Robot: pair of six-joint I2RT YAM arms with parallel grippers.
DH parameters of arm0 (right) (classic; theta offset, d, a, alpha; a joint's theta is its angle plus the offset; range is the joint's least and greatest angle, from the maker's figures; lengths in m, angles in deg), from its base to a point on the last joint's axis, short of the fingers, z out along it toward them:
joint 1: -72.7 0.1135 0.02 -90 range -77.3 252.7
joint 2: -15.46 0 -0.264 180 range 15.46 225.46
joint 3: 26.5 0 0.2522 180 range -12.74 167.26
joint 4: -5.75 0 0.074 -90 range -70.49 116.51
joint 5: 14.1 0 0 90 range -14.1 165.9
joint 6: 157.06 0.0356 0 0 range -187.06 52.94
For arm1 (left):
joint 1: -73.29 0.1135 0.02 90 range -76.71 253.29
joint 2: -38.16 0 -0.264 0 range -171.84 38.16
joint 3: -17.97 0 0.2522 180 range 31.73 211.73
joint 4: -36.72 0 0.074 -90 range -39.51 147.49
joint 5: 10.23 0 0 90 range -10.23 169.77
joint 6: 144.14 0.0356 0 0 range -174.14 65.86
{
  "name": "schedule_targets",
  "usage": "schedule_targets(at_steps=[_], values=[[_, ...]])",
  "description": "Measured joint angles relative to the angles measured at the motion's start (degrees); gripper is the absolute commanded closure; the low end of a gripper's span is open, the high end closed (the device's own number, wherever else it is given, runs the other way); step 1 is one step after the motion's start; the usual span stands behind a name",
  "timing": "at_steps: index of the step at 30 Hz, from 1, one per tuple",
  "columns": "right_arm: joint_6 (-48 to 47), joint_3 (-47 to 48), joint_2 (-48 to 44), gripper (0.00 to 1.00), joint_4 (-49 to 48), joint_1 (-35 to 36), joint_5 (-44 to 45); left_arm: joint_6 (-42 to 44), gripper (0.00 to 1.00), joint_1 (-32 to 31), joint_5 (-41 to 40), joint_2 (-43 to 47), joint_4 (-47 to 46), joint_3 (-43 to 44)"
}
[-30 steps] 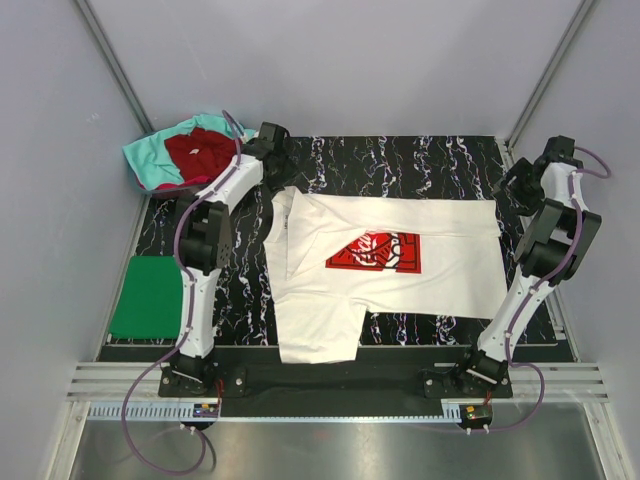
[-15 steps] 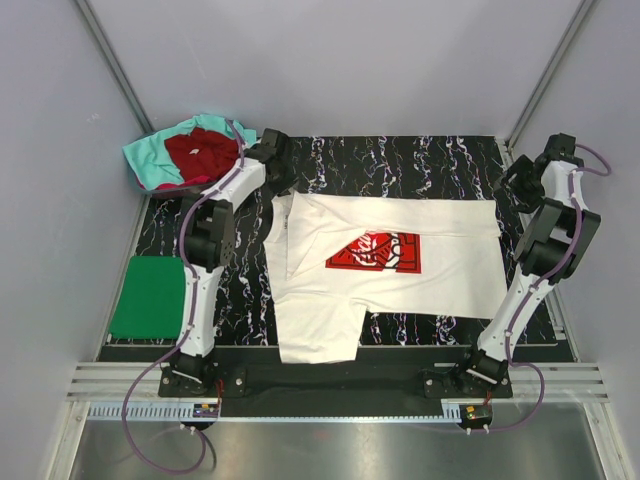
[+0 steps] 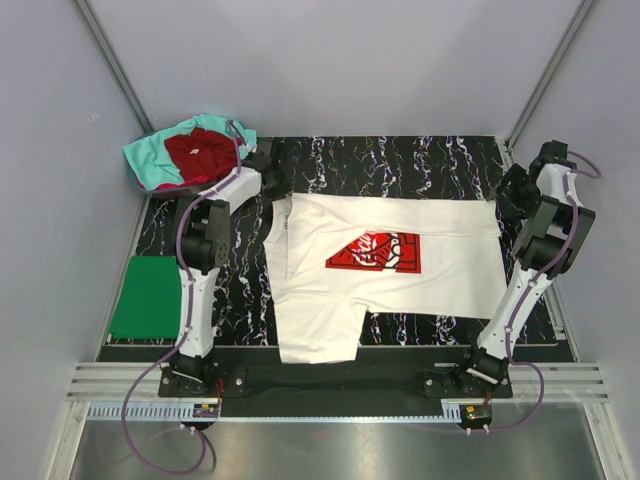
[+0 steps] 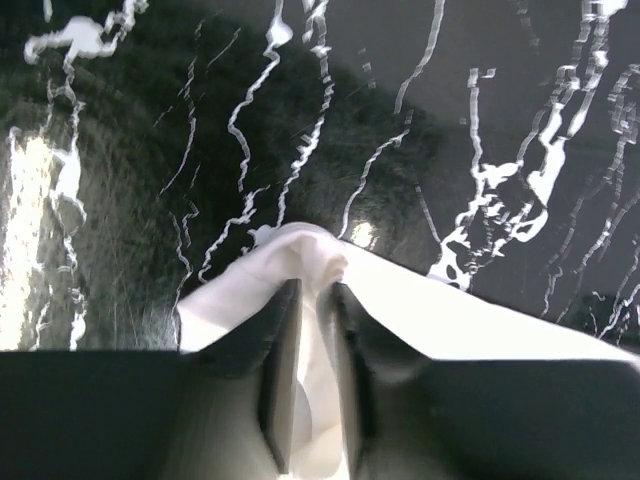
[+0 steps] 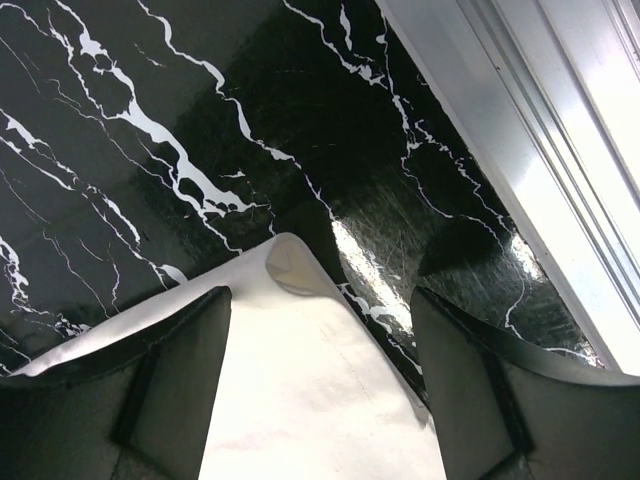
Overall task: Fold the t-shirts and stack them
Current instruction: Fold the tshirt
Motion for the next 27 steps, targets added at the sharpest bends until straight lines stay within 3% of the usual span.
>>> schedule_targets(at_steps=[3,6,9,10,12,13,15,16,17,18,19,24,27], values=[[-0.7,0.5,0.6,0.24,-0.1,0.0,-0.6,1.7,0.54,0.1,0.3,0.7,-2.4,-0.9],[-0.9,0.5,0.7,0.28,-0.4,0.0,-1.7,2.7,0.55,0.3,0.7,0.9,-4.4,-1.0],[-0.8,0.5,0.7,0.31,-1.4,0.1,-3.3,3.5,0.64,0.7,1.8,0.9,-5.9,-1.0],[-0.8,0.5,0.8,0.32,-1.7,0.1,-3.8,3.9,0.74,0.8,2.1,0.9,-6.2,-1.0],[-0.6,0.8,1.1,0.36,-2.1,0.2,-4.6,4.2,0.80,1.2,2.9,0.9,-6.6,-1.0],[-0.5,1.2,1.4,0.39,-2.1,0.2,-4.9,4.5,0.96,1.4,3.2,0.9,-6.7,-1.0],[-0.1,1.9,2.3,0.45,-2.3,0.2,-5.6,5.1,1.00,1.8,4.0,0.9,-7.0,-1.0],[0.3,2.1,2.7,0.45,-2.3,0.2,-5.8,5.4,0.94,1.9,4.2,0.9,-7.1,-1.0],[0.6,2.3,3.0,0.44,-2.2,0.2,-5.8,5.9,0.72,2.0,4.4,0.9,-7.1,-1.0],[0.8,2.5,3.3,0.42,-2.1,0.2,-5.8,6.9,0.60,2.0,4.4,0.9,-7.0,-0.9],[1.1,2.7,3.5,0.35,-2.0,0.3,-5.6,7.5,0.55,2.1,4.3,0.9,-6.4,-0.6],[1.5,6.1,3.5,0.23,2.6,1.2,-0.6,10.7,0.37,1.5,0.1,3.5,-1.2,-0.7],[1.6,11.1,3.5,0.18,7.6,2.3,5.0,12.7,0.40,0.2,-3.6,10.5,1.5,-5.3]])
